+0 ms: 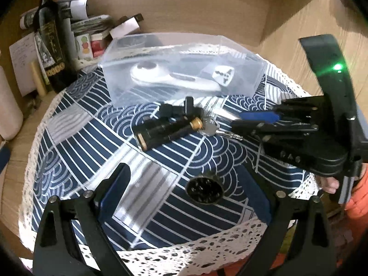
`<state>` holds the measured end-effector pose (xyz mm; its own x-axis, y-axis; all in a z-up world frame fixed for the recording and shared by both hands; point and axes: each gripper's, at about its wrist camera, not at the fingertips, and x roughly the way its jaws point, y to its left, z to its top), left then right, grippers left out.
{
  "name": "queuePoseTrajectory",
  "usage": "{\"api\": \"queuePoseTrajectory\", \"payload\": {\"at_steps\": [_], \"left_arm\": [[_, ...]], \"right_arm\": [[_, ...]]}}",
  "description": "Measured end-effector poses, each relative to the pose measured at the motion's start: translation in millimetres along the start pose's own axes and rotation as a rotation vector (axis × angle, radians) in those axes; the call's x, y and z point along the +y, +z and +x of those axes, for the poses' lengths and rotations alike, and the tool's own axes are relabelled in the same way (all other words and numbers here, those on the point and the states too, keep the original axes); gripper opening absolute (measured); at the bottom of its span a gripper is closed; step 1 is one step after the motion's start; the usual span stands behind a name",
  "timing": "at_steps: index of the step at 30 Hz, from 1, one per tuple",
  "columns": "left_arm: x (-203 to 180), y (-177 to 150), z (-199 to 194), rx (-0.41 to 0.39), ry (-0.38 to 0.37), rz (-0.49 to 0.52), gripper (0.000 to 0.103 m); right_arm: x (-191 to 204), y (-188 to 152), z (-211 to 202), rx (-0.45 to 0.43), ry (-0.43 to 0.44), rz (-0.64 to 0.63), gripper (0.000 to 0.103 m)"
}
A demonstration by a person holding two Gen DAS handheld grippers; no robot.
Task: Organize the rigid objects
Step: 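Grasp the round black cap with the left tool while the right tool grasps the silver cylinder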
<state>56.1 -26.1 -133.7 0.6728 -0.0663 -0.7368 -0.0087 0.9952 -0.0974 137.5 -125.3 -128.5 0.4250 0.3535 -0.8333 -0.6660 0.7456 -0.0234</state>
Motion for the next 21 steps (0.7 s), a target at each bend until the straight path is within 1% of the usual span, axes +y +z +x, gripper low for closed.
{"api": "queuePoseTrajectory", "payload": {"at_steps": [1, 2, 3, 4, 5, 6, 7, 8, 11, 15, 21], "left_arm": [[0, -2, 1, 0.001, -0.001, -0.002, 0.089], [-1, -4, 3, 0.007, 0.001, 0.002, 0.081], [-1, -5, 5, 0.013, -0.001, 0.007, 0.077], [-1, -6, 7, 0.019, -0.006, 0.011, 0.066], [-1, -8, 8, 0.025, -0.012, 0.018, 0.061], [-2, -9, 8, 0.019, -0.006, 0.025, 0.053], [-2, -10, 7, 0.008, 0.000, 0.033, 0.040], [-2, -10, 6, 0.009, -0.004, 0.038, 0.032], [4, -6, 5, 0.003, -0.027, 0.024, 0.032], [13, 6, -1, -0.038, -0.009, 0.011, 0.032], [27, 41, -19, -0.133, 0.016, -0.004, 0.032]], "right_arm": [[0, -5, -3, -0.006, 0.000, 0.009, 0.014], [1, -9, -6, -0.011, -0.001, 0.017, 0.014], [0, -13, -10, -0.018, -0.003, 0.031, 0.014], [-1, -16, -14, -0.028, 0.000, 0.044, 0.014], [-2, -18, -19, -0.039, 0.006, 0.063, 0.014], [-4, -20, -23, -0.051, 0.008, 0.078, 0.014], [-4, -20, -27, -0.064, 0.006, 0.088, 0.014], [-5, -21, -32, -0.078, 0.001, 0.097, 0.014], [-9, -18, -48, -0.125, -0.003, 0.128, 0.014], [-12, -4, -64, -0.196, -0.024, 0.141, 0.014], [-20, 19, -89, -0.291, -0.061, 0.141, 0.014]]}}
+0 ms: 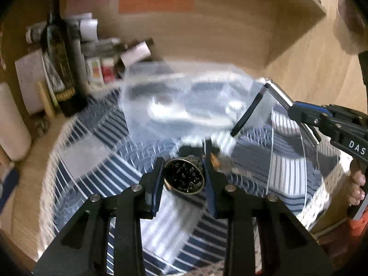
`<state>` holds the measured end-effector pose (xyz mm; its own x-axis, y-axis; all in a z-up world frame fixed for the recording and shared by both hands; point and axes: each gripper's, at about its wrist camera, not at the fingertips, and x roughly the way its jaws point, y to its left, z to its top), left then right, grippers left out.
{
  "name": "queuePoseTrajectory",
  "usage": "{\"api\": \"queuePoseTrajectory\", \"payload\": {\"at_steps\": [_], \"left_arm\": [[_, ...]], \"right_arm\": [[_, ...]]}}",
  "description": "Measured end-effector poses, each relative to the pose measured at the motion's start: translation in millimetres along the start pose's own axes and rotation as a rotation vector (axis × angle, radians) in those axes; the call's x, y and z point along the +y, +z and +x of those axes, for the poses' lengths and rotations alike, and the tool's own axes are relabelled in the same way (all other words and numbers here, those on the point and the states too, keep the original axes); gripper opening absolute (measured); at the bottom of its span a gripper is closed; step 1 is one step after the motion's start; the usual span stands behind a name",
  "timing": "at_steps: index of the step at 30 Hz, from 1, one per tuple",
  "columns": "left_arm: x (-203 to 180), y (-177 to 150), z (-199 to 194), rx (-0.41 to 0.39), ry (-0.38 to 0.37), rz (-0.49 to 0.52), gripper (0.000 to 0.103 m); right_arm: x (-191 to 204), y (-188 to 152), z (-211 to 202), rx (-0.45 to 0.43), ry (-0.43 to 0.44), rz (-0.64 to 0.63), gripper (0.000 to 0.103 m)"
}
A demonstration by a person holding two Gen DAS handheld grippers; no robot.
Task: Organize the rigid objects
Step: 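Grasp the round black cap with the left tool while the right tool grasps the silver cylinder, then lower the black cap into the box with the left tool while the right tool drops the cylinder in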
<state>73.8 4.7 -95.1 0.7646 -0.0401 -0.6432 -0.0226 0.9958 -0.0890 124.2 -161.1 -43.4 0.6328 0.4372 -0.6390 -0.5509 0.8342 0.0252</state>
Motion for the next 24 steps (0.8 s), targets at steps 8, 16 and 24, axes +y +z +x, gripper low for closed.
{"api": "queuePoseTrajectory", "payload": {"at_steps": [8, 16, 24], "left_arm": [[19, 60, -17, -0.127, 0.042, -0.005, 0.032], [34, 102, -4, -0.138, 0.038, -0.009, 0.032], [40, 111, 42, -0.053, 0.025, 0.000, 0.032]], "right_arm": [[-6, 45, -9, -0.113, -0.021, 0.010, 0.014], [-7, 78, 13, -0.139, -0.022, 0.003, 0.014], [-5, 84, 69, -0.037, 0.005, 0.005, 0.014]]}}
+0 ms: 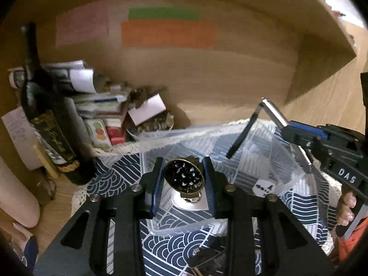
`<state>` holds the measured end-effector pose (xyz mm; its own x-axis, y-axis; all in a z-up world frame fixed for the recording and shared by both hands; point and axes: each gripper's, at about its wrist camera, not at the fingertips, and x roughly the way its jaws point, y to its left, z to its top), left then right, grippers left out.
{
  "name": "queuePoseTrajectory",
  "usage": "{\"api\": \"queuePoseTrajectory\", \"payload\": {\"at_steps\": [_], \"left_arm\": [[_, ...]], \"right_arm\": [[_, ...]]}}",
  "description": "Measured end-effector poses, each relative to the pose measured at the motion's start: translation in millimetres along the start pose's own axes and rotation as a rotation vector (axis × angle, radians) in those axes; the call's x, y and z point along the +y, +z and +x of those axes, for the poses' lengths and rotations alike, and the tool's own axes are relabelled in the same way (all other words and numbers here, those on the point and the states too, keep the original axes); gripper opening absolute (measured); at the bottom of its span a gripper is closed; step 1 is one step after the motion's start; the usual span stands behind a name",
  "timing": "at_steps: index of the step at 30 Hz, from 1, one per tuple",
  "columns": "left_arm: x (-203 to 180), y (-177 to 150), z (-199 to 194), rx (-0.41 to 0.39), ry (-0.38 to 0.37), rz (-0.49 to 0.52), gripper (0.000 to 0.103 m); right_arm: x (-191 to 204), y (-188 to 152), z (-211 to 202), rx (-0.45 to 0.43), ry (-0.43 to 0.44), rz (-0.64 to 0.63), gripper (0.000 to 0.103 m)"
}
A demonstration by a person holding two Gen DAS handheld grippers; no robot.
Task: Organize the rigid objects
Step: 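Lower the black cap into the box with the left tool while the right tool drops the cylinder in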
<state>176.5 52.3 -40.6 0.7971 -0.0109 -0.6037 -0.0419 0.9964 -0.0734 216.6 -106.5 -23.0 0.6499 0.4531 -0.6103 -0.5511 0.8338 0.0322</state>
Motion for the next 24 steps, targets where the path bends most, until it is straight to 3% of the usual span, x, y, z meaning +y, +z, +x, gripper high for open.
{"api": "queuePoseTrajectory", "payload": {"at_steps": [12, 18, 24], "left_arm": [[3, -5, 65, 0.147, 0.009, 0.030, 0.032], [3, -5, 73, 0.155, 0.007, 0.041, 0.032], [5, -3, 67, 0.159, -0.003, 0.022, 0.048]], "right_arm": [[-2, -23, 78, 0.220, 0.031, -0.008, 0.014], [1, -30, 92, 0.269, 0.029, -0.028, 0.014], [2, -30, 91, 0.265, 0.010, -0.033, 0.016]]}}
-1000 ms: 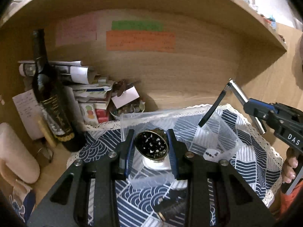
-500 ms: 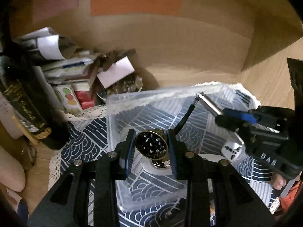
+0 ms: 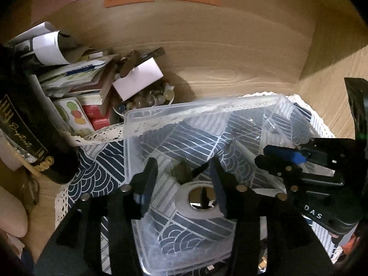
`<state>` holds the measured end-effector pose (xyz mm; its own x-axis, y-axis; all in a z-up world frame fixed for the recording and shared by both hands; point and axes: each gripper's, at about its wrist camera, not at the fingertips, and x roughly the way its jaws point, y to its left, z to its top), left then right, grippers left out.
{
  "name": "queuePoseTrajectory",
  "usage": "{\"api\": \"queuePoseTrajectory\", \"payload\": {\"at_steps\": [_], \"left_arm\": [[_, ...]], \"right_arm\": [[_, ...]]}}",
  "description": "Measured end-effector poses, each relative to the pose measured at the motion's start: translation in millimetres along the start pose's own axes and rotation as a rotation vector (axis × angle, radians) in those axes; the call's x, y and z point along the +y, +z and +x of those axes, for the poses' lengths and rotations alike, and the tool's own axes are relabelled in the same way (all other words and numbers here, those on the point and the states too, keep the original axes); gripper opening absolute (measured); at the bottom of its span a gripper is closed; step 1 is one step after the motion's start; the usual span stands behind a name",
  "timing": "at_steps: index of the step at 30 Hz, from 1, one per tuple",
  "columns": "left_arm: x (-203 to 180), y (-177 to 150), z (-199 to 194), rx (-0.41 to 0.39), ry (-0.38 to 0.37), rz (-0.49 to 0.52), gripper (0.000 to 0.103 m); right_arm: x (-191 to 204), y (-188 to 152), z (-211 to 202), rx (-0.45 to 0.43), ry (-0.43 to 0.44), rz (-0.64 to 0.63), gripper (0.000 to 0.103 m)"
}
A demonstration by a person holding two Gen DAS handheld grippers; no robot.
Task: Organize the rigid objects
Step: 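Lower the black cap into the box with the left tool while the right tool drops the cylinder in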
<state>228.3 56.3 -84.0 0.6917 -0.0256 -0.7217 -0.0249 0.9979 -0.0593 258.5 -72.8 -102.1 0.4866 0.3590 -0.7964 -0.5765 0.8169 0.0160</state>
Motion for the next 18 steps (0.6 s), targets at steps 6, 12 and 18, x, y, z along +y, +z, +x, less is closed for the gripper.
{"api": "queuePoseTrajectory", "payload": {"at_steps": [6, 12, 18], "left_arm": [[-3, -3, -28, -0.049, 0.021, 0.005, 0.061], [-6, -18, -58, -0.096, 0.027, 0.017, 0.076], [-13, -45, -71, -0.076, 0.001, 0.045, 0.076]], "right_arm": [[4, -4, -32, -0.075, -0.010, -0.016, 0.027], [9, -16, -66, -0.134, 0.000, -0.015, 0.036], [18, -39, -86, -0.151, 0.007, -0.016, 0.037]]}}
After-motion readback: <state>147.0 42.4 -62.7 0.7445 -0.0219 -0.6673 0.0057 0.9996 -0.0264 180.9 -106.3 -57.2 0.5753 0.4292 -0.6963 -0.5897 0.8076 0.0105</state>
